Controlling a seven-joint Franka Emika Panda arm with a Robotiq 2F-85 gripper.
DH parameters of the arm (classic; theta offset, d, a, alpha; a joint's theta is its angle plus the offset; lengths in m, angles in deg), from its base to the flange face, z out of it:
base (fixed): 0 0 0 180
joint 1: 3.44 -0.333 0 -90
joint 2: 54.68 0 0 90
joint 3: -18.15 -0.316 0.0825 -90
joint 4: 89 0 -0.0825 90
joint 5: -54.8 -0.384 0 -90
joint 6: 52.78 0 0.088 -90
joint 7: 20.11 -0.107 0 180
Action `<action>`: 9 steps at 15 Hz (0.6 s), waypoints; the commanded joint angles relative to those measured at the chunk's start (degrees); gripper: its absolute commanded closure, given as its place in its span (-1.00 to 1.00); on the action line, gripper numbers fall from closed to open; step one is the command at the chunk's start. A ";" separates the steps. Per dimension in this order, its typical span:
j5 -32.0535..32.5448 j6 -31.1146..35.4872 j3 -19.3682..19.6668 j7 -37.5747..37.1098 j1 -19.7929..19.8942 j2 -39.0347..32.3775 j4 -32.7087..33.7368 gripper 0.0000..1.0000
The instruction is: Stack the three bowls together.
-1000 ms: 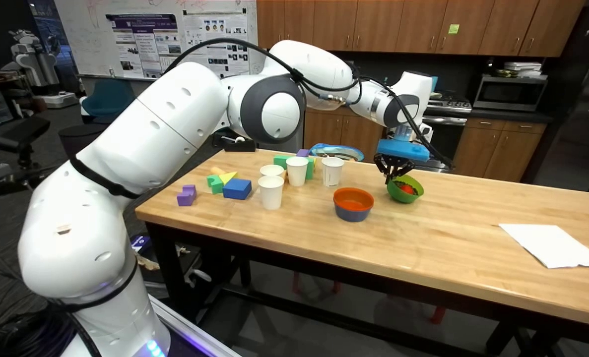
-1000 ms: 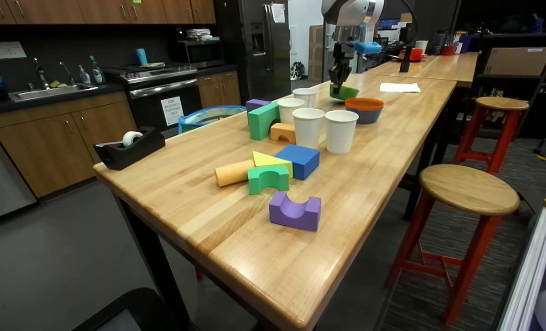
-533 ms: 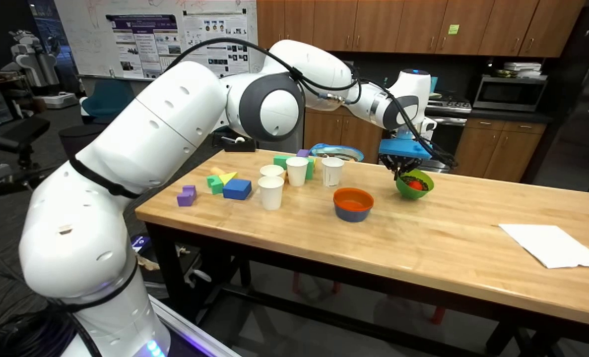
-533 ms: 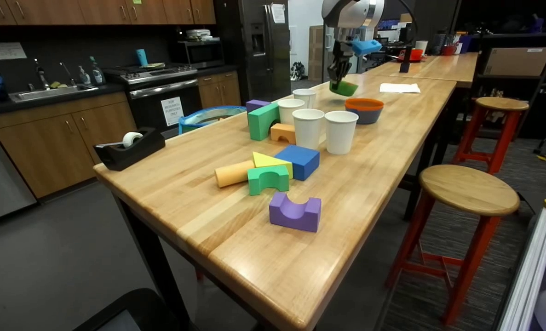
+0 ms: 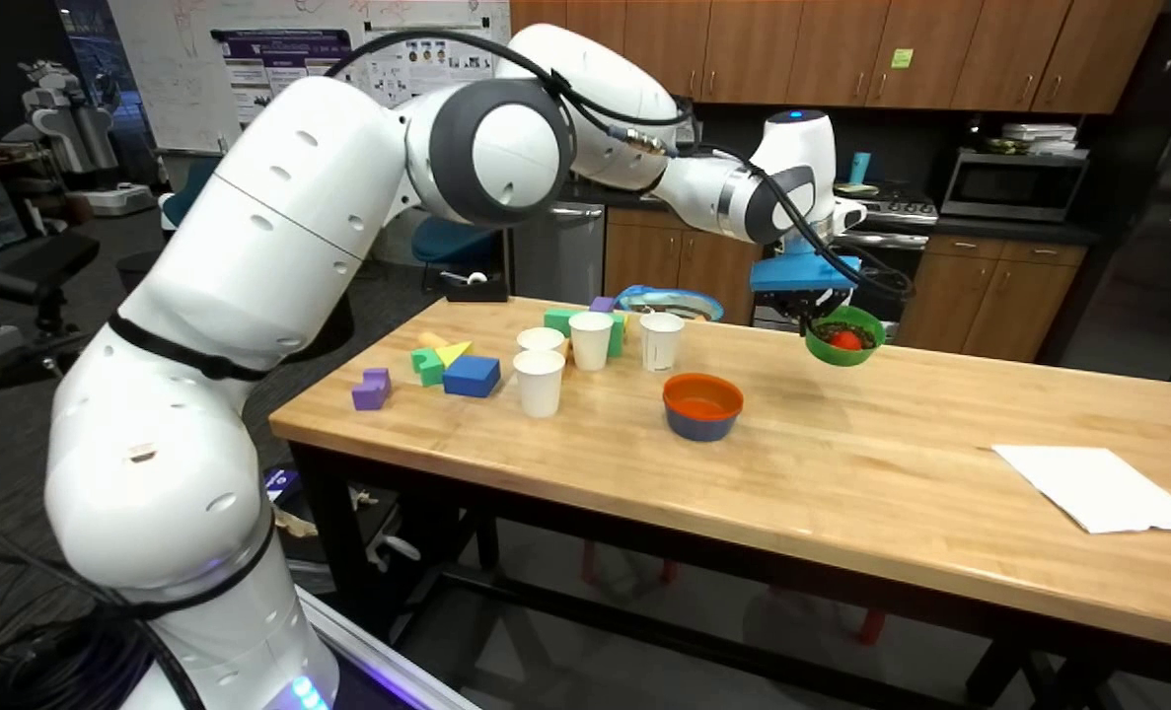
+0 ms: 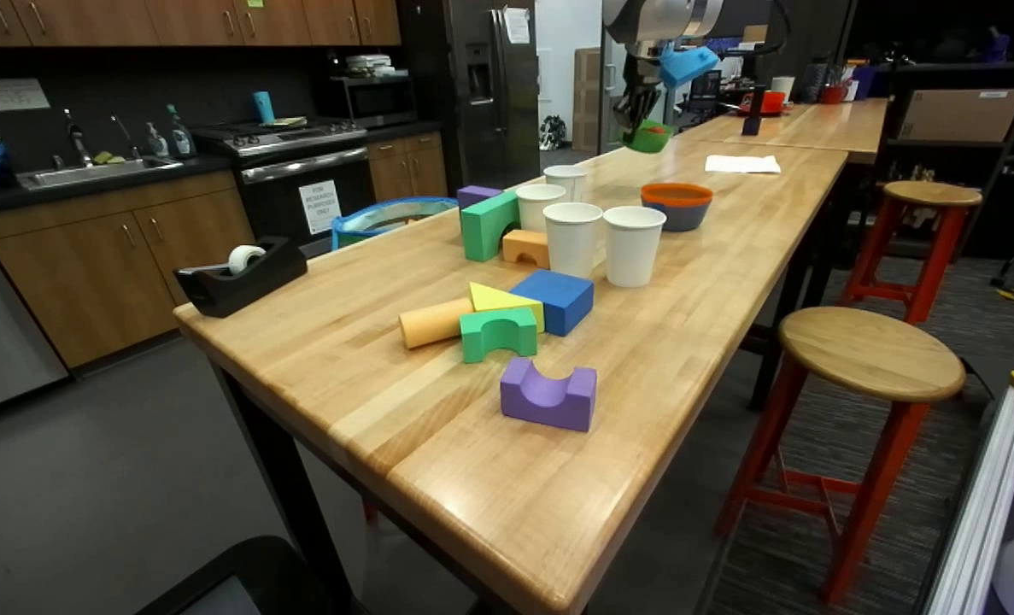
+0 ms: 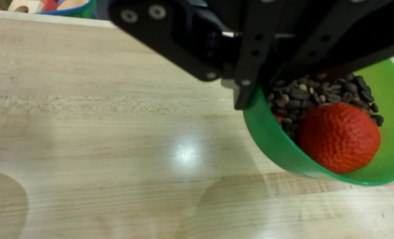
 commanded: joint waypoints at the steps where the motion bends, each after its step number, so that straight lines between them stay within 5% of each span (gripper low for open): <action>1: 3.24 6.43 2.58 -2.66 -3.06 9.92 -13.84 0.98; 9: 14.41 14.59 3.93 -10.55 -5.85 22.01 -32.10 0.98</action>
